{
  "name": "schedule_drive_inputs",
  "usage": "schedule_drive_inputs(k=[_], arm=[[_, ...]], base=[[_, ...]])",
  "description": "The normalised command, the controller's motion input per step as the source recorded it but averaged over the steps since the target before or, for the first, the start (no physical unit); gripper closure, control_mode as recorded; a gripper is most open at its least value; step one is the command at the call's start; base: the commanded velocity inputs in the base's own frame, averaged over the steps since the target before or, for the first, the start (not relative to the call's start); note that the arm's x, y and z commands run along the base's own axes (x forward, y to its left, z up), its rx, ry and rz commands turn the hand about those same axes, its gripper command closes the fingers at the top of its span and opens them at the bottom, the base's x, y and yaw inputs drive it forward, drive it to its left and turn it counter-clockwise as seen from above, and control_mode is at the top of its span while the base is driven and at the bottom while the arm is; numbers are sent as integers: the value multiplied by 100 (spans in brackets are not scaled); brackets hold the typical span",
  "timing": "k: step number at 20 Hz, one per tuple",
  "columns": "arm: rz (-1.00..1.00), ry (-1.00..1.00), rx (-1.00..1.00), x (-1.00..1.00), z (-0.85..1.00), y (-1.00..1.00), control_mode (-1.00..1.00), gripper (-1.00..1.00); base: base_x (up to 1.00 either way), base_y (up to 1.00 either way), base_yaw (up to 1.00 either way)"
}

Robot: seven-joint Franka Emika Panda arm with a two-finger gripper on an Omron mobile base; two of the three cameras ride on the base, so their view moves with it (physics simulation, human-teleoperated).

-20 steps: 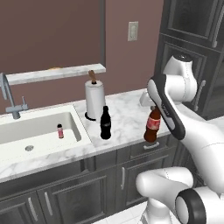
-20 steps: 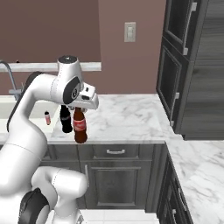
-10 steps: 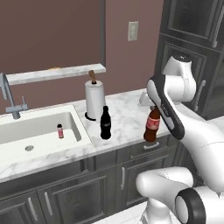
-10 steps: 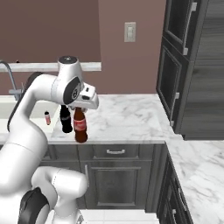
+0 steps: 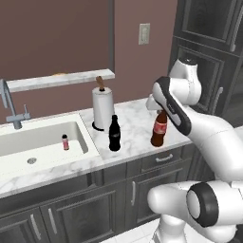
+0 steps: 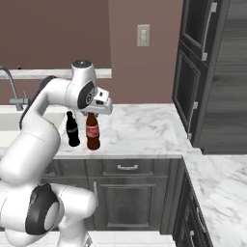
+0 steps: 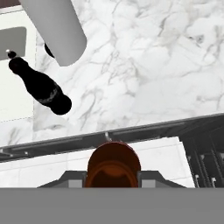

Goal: Place the large bottle from the dining counter next to the other large bottle outside the sink, and place the small bottle from the dining counter next to the other small bottle inside the sink.

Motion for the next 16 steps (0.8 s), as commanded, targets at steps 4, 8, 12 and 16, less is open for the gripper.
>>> schedule_drive_inputs(k=[4, 8, 12, 16], arm=[[0, 3, 0, 35, -11, 41, -100, 100], [0, 5, 0, 51, -12, 27, -100, 100], [0, 3, 0, 66, -14, 7, -100, 100], [0, 1, 0, 62, -11, 0, -100, 100]], base=[[0, 0, 0], [0, 0, 0], [0, 0, 0], [0, 0, 0]])
